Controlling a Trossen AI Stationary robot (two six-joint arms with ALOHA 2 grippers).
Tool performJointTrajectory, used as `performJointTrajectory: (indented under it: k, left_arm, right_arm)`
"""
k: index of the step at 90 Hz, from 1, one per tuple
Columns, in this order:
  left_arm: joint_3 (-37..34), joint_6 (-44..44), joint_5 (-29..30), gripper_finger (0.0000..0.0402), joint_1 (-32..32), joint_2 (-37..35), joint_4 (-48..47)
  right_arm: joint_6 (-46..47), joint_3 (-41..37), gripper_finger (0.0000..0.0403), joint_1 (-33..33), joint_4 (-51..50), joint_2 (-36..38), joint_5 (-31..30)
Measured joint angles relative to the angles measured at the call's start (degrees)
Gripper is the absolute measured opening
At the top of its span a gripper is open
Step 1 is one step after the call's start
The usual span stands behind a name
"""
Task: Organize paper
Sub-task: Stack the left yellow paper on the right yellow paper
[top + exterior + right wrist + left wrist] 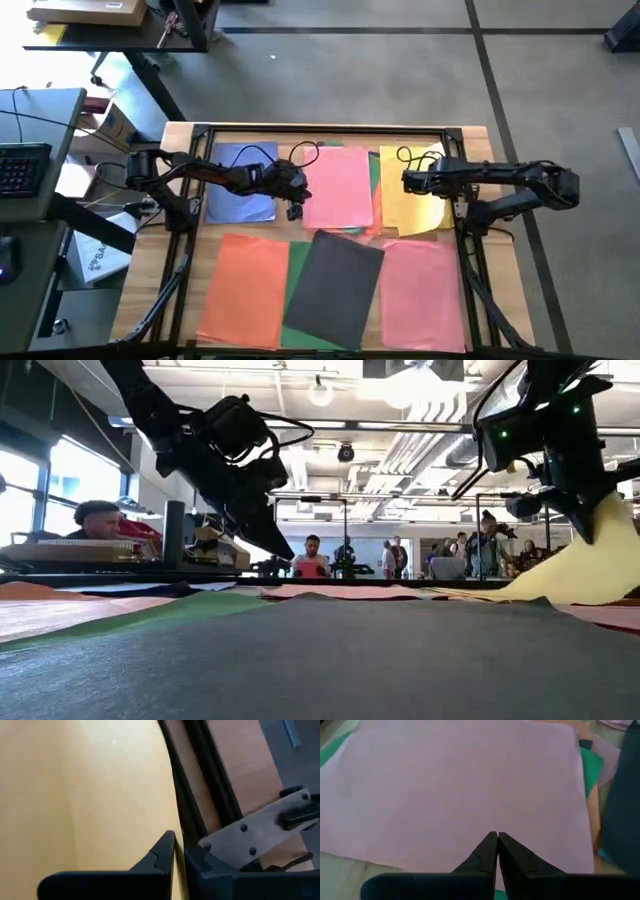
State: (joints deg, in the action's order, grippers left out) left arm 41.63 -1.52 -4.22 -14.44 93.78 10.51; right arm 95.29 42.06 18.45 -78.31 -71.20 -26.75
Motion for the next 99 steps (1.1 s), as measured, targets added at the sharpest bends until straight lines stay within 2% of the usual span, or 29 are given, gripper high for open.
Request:
performJointTrajectory:
  k: [11,22,39,49,80,99]
  left_arm:
    - [0.00,-0.85,-0.06,0.0000,-0.02,0.00,0.07]
    - [0.00,-1.33,-0.11,0.0000,-0.02,0.00,0.04]
    - [0.00,-1.53,-0.60,0.0000,-0.02,0.00,0.04]
    - [0.00,-1.75,-0.69,0.0000,0.00,0.00,0.06]
    - [0.04,-3.25,-0.71,0.0000,0.02,-0.04,0.06]
    - [0.07,-3.25,-0.73,0.0000,0.02,-0.04,-0.21]
  right_arm:
    - [2.52,0.18,0.0000,1.07,-0.76,0.02,-2.90]
    - [2.15,0.22,0.0000,1.56,-0.44,0.02,-2.42]
    - [-0.39,0.72,0.0000,-1.24,2.03,-1.26,7.27]
    - [-0.73,-0.41,0.0000,-1.37,5.25,-2.63,9.40]
    - [-3.81,-1.38,0.0000,7.08,8.01,-3.74,2.55]
    - [-1.80,-1.40,0.0000,4.62,6.70,-4.29,1.39]
